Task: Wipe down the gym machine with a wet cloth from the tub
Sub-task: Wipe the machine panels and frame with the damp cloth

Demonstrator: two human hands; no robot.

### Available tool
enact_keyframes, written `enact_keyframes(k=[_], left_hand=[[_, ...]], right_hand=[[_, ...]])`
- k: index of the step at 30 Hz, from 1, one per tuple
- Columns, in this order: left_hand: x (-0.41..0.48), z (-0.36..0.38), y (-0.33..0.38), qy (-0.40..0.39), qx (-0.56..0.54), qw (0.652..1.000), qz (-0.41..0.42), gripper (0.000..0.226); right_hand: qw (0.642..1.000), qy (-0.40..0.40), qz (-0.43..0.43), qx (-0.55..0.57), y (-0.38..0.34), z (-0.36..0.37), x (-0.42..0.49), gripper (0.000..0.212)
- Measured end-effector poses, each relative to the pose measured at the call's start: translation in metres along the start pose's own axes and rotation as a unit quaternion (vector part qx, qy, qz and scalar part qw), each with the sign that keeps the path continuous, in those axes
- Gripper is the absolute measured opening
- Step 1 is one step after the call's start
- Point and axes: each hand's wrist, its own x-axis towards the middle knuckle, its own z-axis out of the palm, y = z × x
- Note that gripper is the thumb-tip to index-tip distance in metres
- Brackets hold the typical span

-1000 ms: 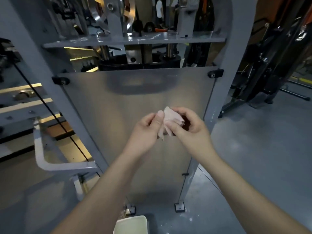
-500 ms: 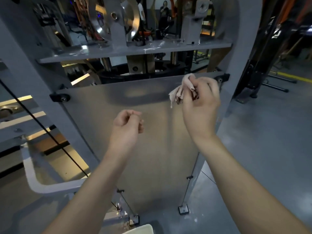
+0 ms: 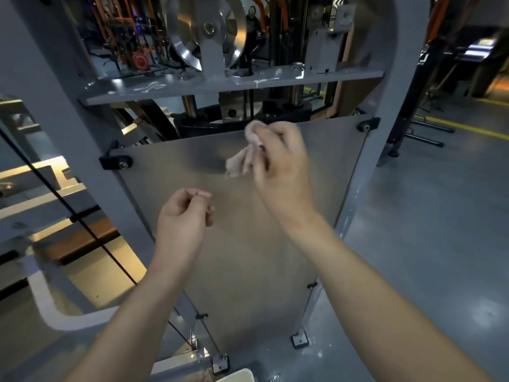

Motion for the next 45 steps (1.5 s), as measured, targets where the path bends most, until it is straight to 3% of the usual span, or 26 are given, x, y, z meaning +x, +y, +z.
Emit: enact_keyframes(k=[5, 11, 13, 15, 18, 22, 26, 28, 31, 33, 38, 42, 45], left_hand=[[-0.01, 0.006, 0.004, -0.013, -0.015, 1.0, -0.002, 0.019], [-0.019, 0.024, 0.004, -0.006, -0.016, 1.0, -0.01, 0.022], [-0.023, 0.029, 0.005, -0.002, -0.011, 1.0, -0.004, 0.018], [-0.029, 0.036, 0.007, -0.004, 0.001, 1.0, 0.003, 0.013], [-0.037, 0.054, 0.005, -0.02, 0.015, 0.999, 0.033, 0.02], [-0.046, 0.094, 0.005, -0.109, 0.028, 0.992, 0.061, 0.04], [-0.058, 0.144, 0.004, -0.145, 0.042, 0.988, 0.037, 0.006], [-0.063, 0.165, -0.001, -0.132, 0.051, 0.99, 0.017, 0.009], [-0.072, 0.19, -0.004, -0.134, 0.031, 0.99, -0.006, 0.015], [-0.078, 0.202, -0.003, -0.157, 0.011, 0.987, -0.032, 0.017], [-0.083, 0.221, -0.001, -0.25, 0.03, 0.968, -0.016, 0.024], [-0.081, 0.231, -0.001, -0.199, 0.132, 0.969, 0.062, 0.019], [-0.074, 0.23, -0.012, -0.15, 0.237, 0.945, 0.168, 0.022]], right_hand=[[0.991, 0.086, 0.088, -0.049, 0.028, -0.036, 0.007, 0.015], [0.997, -0.021, -0.004, -0.075, 0.0, 0.001, 0.001, 0.03], [0.995, -0.079, -0.028, -0.057, -0.001, 0.003, -0.004, 0.033], [0.996, -0.087, -0.035, -0.016, 0.009, -0.007, -0.012, 0.029], [0.991, -0.086, 0.07, 0.07, 0.032, -0.04, -0.03, 0.026], [0.947, -0.163, 0.225, 0.158, 0.061, -0.089, -0.049, 0.028], [0.939, -0.157, 0.265, 0.153, 0.097, -0.122, -0.066, 0.022], [0.947, -0.125, 0.275, 0.109, 0.111, -0.137, -0.078, 0.015], [0.946, -0.137, 0.265, 0.124, 0.126, -0.158, -0.095, 0.012], [0.947, -0.159, 0.252, 0.12, 0.135, -0.166, -0.103, 0.022], [0.965, -0.105, 0.23, 0.069, 0.17, -0.174, -0.104, 0.021], [0.984, -0.095, 0.14, -0.048, 0.191, -0.179, -0.077, 0.026], [0.992, -0.055, 0.078, -0.082, 0.198, -0.179, -0.045, 0.022]])
